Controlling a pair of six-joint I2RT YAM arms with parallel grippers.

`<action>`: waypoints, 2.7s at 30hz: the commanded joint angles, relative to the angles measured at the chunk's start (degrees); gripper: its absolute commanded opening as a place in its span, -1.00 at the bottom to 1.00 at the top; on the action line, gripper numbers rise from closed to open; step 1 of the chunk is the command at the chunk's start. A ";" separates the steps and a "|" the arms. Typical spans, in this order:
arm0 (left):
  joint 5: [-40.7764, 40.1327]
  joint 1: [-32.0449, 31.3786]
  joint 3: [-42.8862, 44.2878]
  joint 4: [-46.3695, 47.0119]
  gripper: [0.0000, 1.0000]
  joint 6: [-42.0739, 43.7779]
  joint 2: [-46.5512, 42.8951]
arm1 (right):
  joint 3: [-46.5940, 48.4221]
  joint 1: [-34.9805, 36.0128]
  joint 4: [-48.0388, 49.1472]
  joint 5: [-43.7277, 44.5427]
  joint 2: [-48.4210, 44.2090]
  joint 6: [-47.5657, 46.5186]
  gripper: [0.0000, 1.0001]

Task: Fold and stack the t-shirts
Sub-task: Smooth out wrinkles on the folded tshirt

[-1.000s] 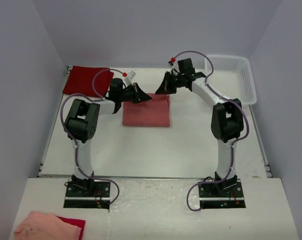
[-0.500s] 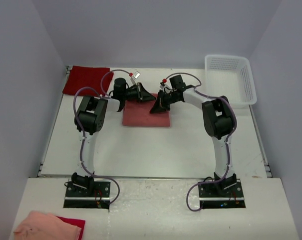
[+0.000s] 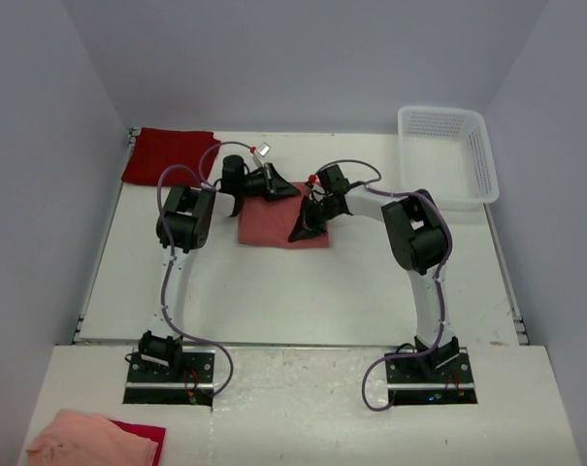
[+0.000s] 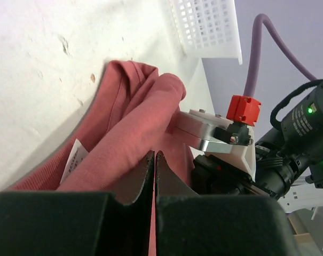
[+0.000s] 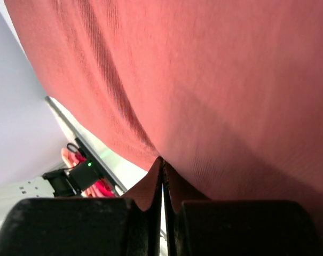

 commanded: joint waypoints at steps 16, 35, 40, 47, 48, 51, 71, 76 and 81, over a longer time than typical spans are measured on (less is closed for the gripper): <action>1.66 6.53 35.71 -3.91 -1.00 -5.73 17.57 | -8.61 1.07 -2.54 8.27 -9.92 -0.53 -1.00; -3.86 3.81 -8.64 -13.57 -1.00 8.50 -24.79 | 8.94 0.30 -17.20 14.98 -14.71 -11.34 -1.00; -7.83 0.82 -21.03 -16.92 -1.00 11.75 -29.62 | 22.57 -4.01 -18.44 6.89 -3.79 -10.20 -1.00; -11.87 -1.64 -27.81 -16.31 -1.00 13.61 -30.33 | 33.31 -8.06 -20.90 -2.53 9.84 -9.32 -1.00; -12.31 -1.91 -29.12 -15.96 -1.00 13.43 -30.42 | 33.66 -8.33 -20.99 -3.06 11.07 -9.15 -1.00; -13.63 -2.26 -31.32 -15.60 -1.00 13.61 -31.65 | 32.97 -8.94 -21.25 -3.23 12.39 -8.44 -1.00; -24.62 -1.82 -45.29 -25.81 -1.00 22.22 -35.96 | 23.66 -9.29 -23.99 -0.86 10.64 -3.43 -1.00; -24.27 -1.73 -48.73 -23.61 -1.00 22.22 -35.78 | 22.33 -9.29 -23.89 1.33 9.06 -3.43 -1.00; -24.53 -1.82 -54.88 -21.94 -1.00 20.64 -39.91 | 17.69 -9.29 -21.62 1.86 6.52 -2.64 -1.00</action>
